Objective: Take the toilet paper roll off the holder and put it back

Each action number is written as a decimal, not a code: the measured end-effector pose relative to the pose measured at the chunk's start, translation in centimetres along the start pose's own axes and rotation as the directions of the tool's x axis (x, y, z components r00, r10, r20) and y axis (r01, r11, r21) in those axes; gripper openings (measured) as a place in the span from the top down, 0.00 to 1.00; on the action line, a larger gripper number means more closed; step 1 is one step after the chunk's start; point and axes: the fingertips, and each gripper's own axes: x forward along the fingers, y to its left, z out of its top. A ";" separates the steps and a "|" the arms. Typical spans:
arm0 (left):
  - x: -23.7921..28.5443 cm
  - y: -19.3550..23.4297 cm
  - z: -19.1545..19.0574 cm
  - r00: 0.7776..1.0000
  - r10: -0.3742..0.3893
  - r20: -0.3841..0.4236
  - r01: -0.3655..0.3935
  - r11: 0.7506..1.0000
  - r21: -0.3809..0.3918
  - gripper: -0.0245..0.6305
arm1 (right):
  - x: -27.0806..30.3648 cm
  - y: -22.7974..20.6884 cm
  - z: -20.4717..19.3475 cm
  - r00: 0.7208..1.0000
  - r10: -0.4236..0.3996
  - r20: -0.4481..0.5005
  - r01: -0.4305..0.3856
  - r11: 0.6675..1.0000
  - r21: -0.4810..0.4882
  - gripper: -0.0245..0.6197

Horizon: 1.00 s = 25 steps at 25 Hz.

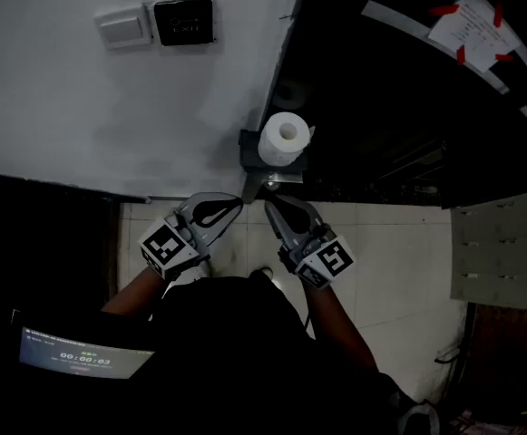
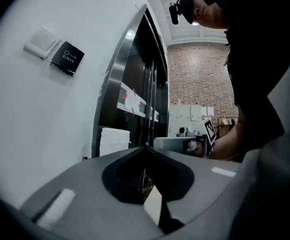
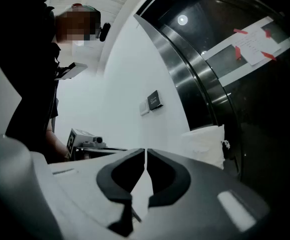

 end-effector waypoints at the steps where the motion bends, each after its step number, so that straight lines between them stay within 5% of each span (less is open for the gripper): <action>1: 0.0 0.0 0.0 1.000 0.000 0.000 0.000 1.000 0.000 0.96 | 0.0 -0.1 0.1 1.000 -0.002 0.006 0.002 1.000 0.006 0.95; 16: -0.1 0.2 0.2 1.000 0.004 -0.003 -0.004 1.000 -0.007 0.96 | 0.2 -3.6 0.1 0.991 -0.130 -0.016 0.130 0.992 0.001 0.90; 19: -0.2 0.1 0.2 1.000 0.006 -0.008 -0.006 1.000 -0.015 0.96 | 0.6 -5.2 0.1 0.982 -0.186 -0.028 0.186 0.982 -0.006 0.72; 22: -0.3 0.2 -0.1 1.000 0.005 -0.001 -0.005 1.000 -0.001 0.96 | 1.5 -7.1 0.2 0.970 -0.240 -0.038 0.239 0.971 -0.024 0.40; 25: -0.3 0.1 -0.1 1.000 0.008 -0.002 -0.008 1.000 -0.007 0.96 | 2.2 -8.9 0.4 0.952 -0.304 -0.039 0.302 0.952 -0.057 0.19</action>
